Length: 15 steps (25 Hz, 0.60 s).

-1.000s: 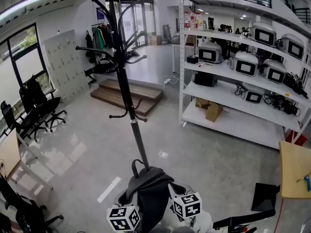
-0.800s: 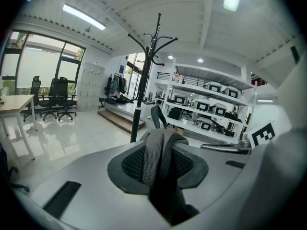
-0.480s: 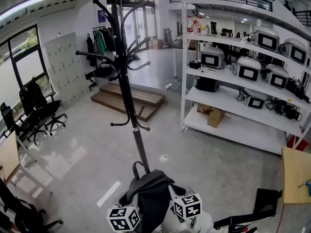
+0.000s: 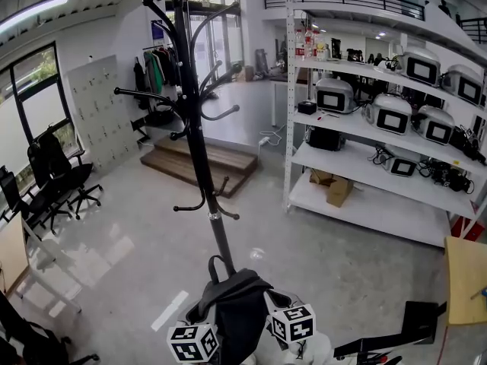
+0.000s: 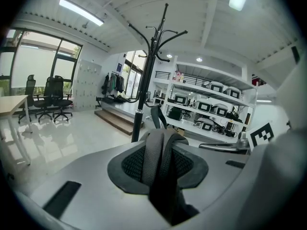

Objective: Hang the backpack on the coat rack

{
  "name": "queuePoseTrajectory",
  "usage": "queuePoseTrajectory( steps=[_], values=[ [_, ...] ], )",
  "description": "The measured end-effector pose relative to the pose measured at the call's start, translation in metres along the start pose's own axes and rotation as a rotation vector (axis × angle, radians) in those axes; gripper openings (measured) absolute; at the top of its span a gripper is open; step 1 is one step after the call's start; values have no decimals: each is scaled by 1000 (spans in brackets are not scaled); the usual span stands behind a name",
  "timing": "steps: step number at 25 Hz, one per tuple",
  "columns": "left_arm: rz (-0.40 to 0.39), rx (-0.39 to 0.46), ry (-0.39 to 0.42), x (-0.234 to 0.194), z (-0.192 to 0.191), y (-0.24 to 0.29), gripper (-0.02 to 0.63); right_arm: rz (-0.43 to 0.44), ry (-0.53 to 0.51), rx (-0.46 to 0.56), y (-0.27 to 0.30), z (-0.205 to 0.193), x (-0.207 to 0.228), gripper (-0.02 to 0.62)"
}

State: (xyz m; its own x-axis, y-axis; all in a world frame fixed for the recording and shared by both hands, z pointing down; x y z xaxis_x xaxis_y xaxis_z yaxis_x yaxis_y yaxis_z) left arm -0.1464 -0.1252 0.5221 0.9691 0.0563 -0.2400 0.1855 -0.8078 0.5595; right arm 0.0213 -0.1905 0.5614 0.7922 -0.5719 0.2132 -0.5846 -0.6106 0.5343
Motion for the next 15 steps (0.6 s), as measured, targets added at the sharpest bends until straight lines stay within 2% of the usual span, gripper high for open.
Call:
queuePoseTrajectory(
  steps=[11, 15],
  values=[
    [-30, -2, 19, -39, 34, 31, 92, -45, 2, 52, 45, 45, -7, 14],
    [-41, -24, 28, -50, 36, 37, 92, -66, 26, 39, 56, 38, -5, 14]
  ],
)
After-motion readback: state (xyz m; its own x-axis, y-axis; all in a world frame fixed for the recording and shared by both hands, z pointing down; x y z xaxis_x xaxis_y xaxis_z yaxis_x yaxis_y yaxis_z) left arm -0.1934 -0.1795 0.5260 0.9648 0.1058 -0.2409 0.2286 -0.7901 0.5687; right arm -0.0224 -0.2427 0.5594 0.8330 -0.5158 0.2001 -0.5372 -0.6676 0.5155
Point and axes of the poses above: the fingertips, and each gripper's own axes: y forward along the fingers, x to its right, z out of its top, the point moved 2 cm from there along -y, backward along the fingers, and after that the axes turned 11 degrees about -x, right-handed, at the moved point
